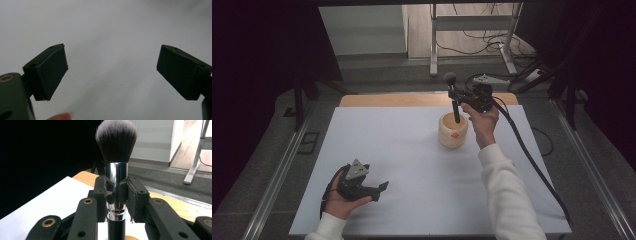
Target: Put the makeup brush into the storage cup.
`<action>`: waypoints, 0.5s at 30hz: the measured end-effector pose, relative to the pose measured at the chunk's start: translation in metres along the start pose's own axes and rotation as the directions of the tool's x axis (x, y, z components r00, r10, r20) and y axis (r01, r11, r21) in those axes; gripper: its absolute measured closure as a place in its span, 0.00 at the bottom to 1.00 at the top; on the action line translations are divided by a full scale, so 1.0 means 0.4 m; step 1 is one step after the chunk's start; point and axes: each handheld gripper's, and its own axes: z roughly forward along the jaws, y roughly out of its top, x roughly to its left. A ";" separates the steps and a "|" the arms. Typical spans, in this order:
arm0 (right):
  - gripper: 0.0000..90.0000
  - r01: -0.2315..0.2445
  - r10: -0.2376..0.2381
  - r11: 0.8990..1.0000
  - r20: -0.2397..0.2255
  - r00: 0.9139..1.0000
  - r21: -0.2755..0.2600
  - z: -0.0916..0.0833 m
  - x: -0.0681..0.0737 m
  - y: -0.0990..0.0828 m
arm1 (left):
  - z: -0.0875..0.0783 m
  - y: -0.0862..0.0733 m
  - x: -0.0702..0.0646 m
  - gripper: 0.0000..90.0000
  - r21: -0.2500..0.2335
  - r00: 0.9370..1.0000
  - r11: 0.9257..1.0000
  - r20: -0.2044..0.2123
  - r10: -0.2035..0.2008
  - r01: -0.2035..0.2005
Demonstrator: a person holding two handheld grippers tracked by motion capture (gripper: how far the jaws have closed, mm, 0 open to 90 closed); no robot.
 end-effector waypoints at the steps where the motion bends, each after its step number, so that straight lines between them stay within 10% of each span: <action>1: 0.79 0.003 -0.003 1.000 0.001 1.000 0.001 0.002 -0.001 -0.002 | 0.000 0.000 0.001 0.12 0.000 1.000 1.000 0.000 -0.001 0.001; 15: 0.79 0.007 -0.007 1.000 -0.006 1.000 0.004 0.038 -0.008 -0.036 | 0.000 -0.001 0.001 0.12 0.010 1.000 1.000 0.000 0.003 -0.003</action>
